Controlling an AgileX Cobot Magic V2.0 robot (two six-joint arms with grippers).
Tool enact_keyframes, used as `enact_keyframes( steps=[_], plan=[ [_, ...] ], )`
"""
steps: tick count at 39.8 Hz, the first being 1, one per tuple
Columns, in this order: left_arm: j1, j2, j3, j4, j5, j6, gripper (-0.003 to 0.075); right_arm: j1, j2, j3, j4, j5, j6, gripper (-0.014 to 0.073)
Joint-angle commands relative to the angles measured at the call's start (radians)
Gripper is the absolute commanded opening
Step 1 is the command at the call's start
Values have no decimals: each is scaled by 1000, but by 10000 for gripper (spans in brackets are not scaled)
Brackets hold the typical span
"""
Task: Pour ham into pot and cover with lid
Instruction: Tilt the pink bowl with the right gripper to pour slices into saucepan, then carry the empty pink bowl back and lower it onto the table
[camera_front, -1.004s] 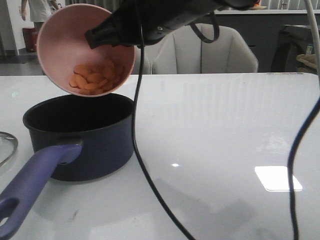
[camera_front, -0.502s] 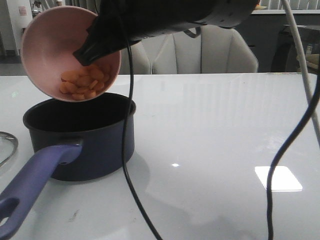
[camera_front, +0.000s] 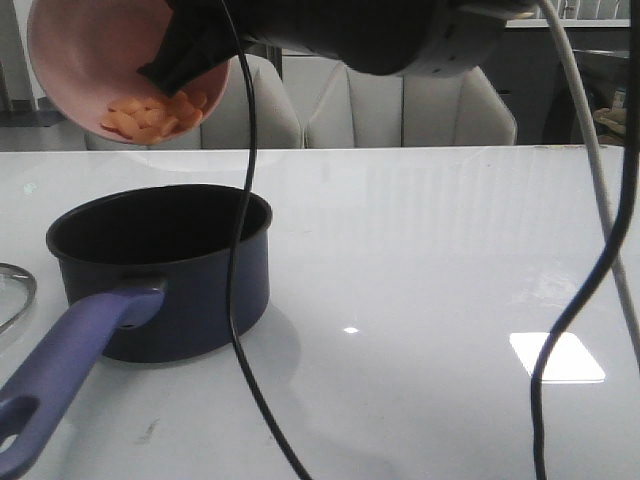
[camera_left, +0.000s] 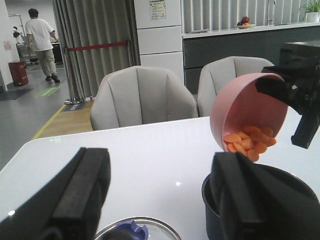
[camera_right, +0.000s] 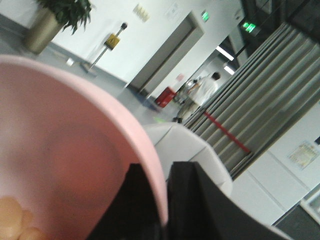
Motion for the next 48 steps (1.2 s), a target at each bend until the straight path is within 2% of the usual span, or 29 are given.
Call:
enact_keyframes(
  steps=[1, 15, 24, 28, 33, 36, 48],
  plan=[
    [-9, 12, -22, -5, -82, -4, 435, 2, -48, 1, -33, -199, -8, 138],
    [-9, 12, -22, -5, -82, -4, 351, 2, 22, 62, -85, -450, -18, 138],
    [-9, 12, -22, -5, -82, -4, 306, 2, 58, 61, -70, -435, -18, 138],
    [-9, 12, -22, -5, -82, -4, 285, 2, 51, 56, -5, -406, 70, 138],
    [-9, 12, -22, -5, -82, -4, 260, 2, 10, 57, 127, -287, 159, 138],
    [-9, 12, -22, -5, -82, -4, 246, -1, -34, 54, 206, -163, 173, 138],
    [-9, 12, -22, -5, -82, -4, 195, -81, -238, -23, 385, 471, 173, 138]
  ],
)
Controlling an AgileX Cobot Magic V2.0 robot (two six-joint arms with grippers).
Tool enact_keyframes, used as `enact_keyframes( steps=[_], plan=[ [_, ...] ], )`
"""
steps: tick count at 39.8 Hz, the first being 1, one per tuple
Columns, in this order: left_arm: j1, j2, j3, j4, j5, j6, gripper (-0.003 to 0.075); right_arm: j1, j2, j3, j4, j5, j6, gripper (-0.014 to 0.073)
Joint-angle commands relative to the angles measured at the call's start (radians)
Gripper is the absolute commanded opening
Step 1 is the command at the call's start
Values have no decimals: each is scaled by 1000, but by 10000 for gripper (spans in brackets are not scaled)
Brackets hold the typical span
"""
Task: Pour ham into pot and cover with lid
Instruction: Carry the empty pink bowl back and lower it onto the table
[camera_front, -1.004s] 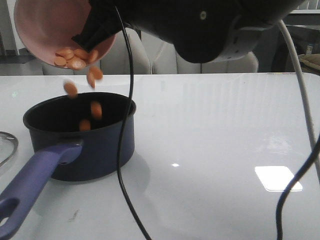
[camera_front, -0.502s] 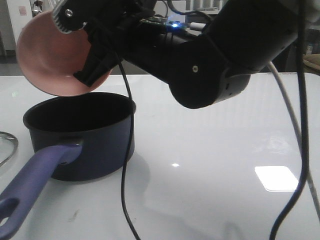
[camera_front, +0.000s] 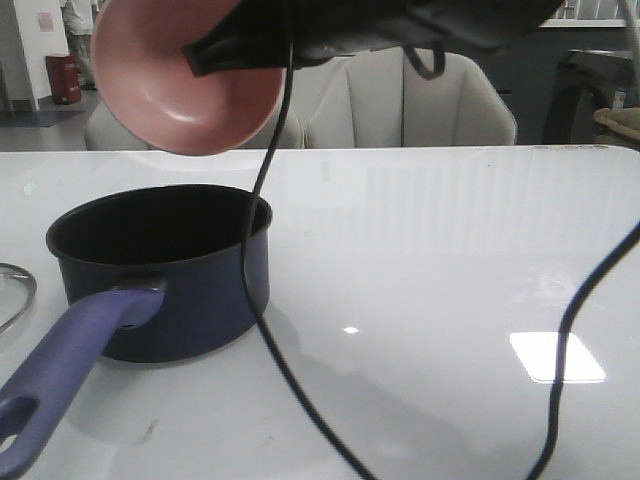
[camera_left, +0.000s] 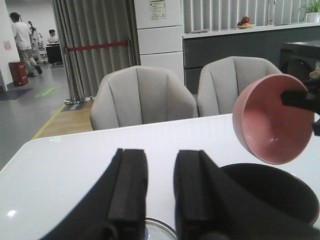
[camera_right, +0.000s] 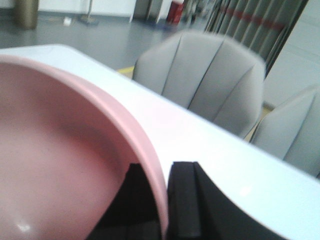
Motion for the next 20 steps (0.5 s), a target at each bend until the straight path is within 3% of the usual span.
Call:
enact_keyframes(
  steps=[1, 14, 20],
  plan=[
    [-9, 12, -22, -5, -82, -4, 193, -49, -121, -58, 45, 158, 6, 138],
    [-9, 12, -22, -5, -82, -4, 141, -301, -224, -114, 91, 814, 11, 138],
    [-9, 12, -22, -5, -82, -4, 121, -389, -229, -114, 84, 996, 20, 138]
  ],
)
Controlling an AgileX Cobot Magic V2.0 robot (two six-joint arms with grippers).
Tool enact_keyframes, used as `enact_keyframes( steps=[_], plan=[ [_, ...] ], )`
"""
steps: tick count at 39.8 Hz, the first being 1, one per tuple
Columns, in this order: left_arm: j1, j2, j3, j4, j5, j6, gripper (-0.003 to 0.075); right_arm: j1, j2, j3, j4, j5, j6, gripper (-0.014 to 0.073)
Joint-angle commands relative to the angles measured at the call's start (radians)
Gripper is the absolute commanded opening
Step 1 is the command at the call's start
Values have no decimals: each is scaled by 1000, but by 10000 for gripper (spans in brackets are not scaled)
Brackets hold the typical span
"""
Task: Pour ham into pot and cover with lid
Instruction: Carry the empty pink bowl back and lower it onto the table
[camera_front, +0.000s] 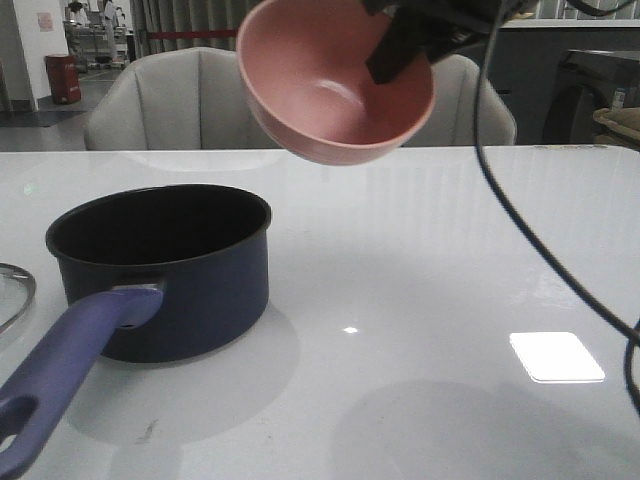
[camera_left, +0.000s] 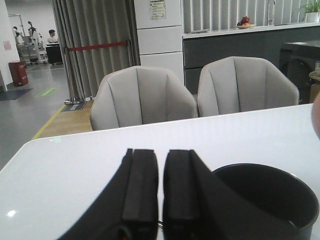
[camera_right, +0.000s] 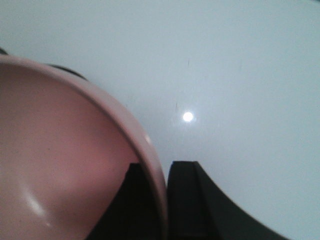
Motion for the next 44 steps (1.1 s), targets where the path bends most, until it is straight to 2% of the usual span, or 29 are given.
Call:
enact_keyframes(
  steps=[1, 6, 10, 17, 22, 28, 35, 40, 44],
  plan=[
    [-9, 12, -22, -5, -82, -4, 120, -53, -52, -39, 4, 84, 7, 138],
    [-9, 12, -22, -5, -82, -4, 121, -99, -52, -39, -62, 153, 63, 138],
    [-9, 12, -22, -5, -82, -4, 120, -122, -52, -39, -179, 184, 165, 138],
    [-9, 12, -22, -5, -82, -4, 121, -126, -51, -39, -373, 229, 346, 138],
    [-9, 12, -22, -5, -82, -4, 120, -126, -40, -39, -454, 283, 427, 138],
    [-9, 12, -22, -5, -82, -4, 120, -159, -15, -39, -452, 327, 434, 138],
    [-9, 12, -22, -5, -82, -4, 121, -273, 18, -37, -342, 369, 436, 138],
    [-9, 12, -22, -5, -82, -4, 121, -335, 45, -37, -342, 388, 432, 140],
    [-9, 12, -22, -5, -82, -4, 120, -345, 76, -37, -343, 394, 423, 141]
  ],
)
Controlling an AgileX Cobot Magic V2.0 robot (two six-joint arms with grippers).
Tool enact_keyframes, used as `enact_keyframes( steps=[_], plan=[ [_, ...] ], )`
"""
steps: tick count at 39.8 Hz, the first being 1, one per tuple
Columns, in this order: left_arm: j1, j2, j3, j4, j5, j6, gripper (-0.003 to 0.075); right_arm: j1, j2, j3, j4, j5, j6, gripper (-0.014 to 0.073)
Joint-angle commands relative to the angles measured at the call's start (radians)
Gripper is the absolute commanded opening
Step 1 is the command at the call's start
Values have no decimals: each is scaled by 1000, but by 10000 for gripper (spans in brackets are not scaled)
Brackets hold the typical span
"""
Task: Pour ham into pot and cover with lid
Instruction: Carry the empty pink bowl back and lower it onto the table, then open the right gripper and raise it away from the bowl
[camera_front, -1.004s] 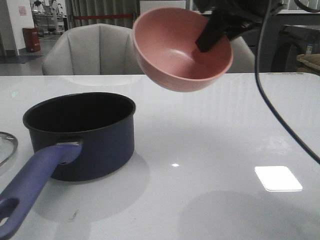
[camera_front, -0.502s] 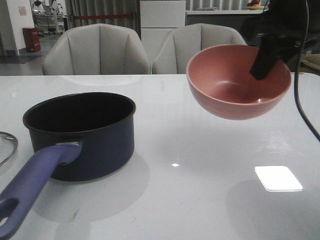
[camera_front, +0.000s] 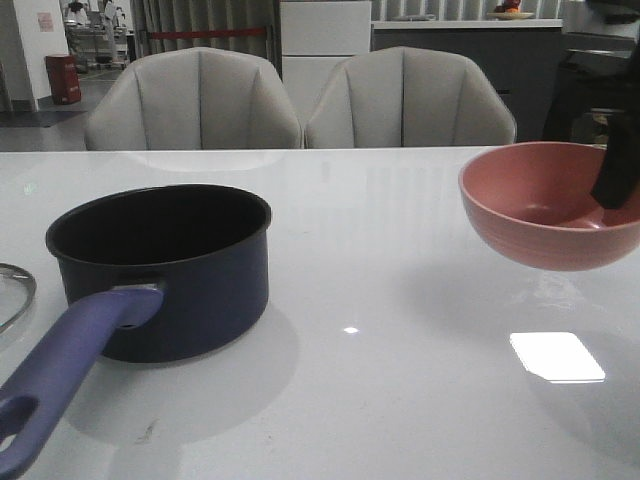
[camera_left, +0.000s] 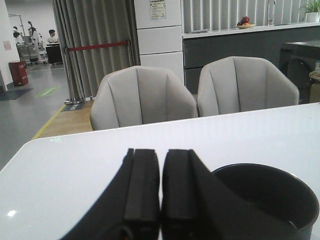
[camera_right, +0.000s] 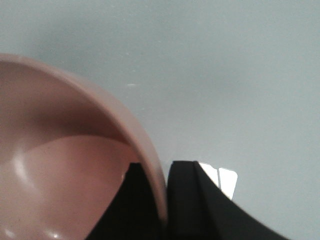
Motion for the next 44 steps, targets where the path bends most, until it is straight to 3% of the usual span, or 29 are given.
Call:
enact_keyframes(
  steps=[1, 9, 21, 33, 44],
  plan=[
    [-9, 12, -22, -5, -82, -4, 121, -10, -8, -35, 20, -10, -12, 141],
    [-9, 12, -22, -5, -82, -4, 120, -7, 71, -35, 21, -47, -20, 160],
    [-9, 12, -22, -5, -82, -4, 121, 5, 136, -35, 42, -68, -22, 462],
    [-9, 12, -22, -5, -82, -4, 120, 5, 69, -23, 65, -90, -87, 467],
    [-9, 12, -22, -5, -82, -4, 120, 6, -143, 134, 309, -275, -275, 466]
  ],
)
